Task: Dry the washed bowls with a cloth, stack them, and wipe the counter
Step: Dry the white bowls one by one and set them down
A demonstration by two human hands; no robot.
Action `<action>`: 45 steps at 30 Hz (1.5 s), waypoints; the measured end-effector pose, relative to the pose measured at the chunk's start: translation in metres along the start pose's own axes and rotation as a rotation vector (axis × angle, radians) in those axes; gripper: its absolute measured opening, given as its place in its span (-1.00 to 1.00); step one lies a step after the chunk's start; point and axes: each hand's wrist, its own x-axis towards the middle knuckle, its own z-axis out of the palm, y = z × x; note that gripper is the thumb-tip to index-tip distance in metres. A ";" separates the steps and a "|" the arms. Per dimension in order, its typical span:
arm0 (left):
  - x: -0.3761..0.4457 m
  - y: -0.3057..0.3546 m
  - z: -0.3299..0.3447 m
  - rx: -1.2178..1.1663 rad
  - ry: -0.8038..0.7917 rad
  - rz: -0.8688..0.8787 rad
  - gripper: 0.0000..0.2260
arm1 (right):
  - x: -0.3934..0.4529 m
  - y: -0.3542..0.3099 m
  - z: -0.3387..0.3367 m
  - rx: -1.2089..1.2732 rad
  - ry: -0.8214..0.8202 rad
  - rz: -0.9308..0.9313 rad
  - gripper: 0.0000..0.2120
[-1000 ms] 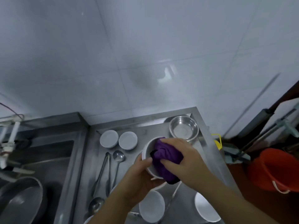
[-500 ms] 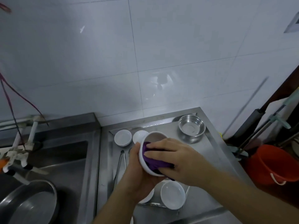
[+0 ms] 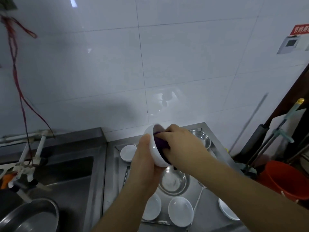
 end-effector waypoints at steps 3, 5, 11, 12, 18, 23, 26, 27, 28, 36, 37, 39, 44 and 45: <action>0.000 0.014 -0.004 0.096 -0.012 0.100 -0.36 | 0.004 -0.005 -0.022 0.222 -0.124 0.084 -0.91; -0.001 0.024 -0.007 0.083 -0.095 0.136 -0.25 | 0.005 -0.004 -0.035 0.348 -0.215 0.115 -0.91; -0.009 0.014 -0.016 -0.074 -0.309 0.124 -0.20 | -0.004 -0.006 -0.048 1.019 -0.420 0.250 -0.93; -0.010 0.010 -0.016 -0.124 -0.316 0.101 -0.28 | -0.007 -0.007 -0.046 1.151 -0.417 0.269 -0.96; -0.011 -0.006 -0.001 -0.257 -0.189 0.045 -0.43 | -0.017 -0.020 -0.034 1.624 -0.212 0.299 -0.88; -0.015 -0.010 0.004 -0.307 -0.120 -0.016 -0.41 | -0.014 -0.033 -0.016 1.333 0.221 0.380 -0.91; -0.013 -0.008 0.008 -0.210 -0.074 0.011 -0.35 | -0.006 -0.025 -0.014 0.979 0.324 0.372 -0.91; -0.012 -0.007 0.008 -0.169 -0.052 0.031 -0.37 | -0.004 -0.022 -0.014 0.833 0.339 0.325 -0.92; -0.011 -0.005 0.008 -0.137 -0.035 0.050 -0.39 | -0.004 -0.019 -0.015 0.671 0.339 0.250 -0.89; -0.014 0.006 -0.011 0.028 -0.037 0.103 -0.32 | 0.000 -0.018 -0.036 0.065 -0.064 -0.014 -0.84; -0.013 0.005 -0.014 0.049 -0.040 0.113 -0.29 | 0.000 -0.018 -0.039 0.100 -0.102 -0.004 -0.90; -0.014 0.008 -0.014 0.047 -0.053 0.136 -0.26 | -0.002 -0.017 -0.042 0.182 -0.166 0.009 -0.93; -0.019 0.009 -0.017 -0.050 -0.081 0.094 -0.11 | -0.008 -0.016 -0.042 0.601 -0.298 0.082 -0.83; -0.019 0.007 -0.017 -0.073 -0.085 0.088 -0.18 | -0.009 -0.016 -0.038 0.757 -0.290 0.130 -0.85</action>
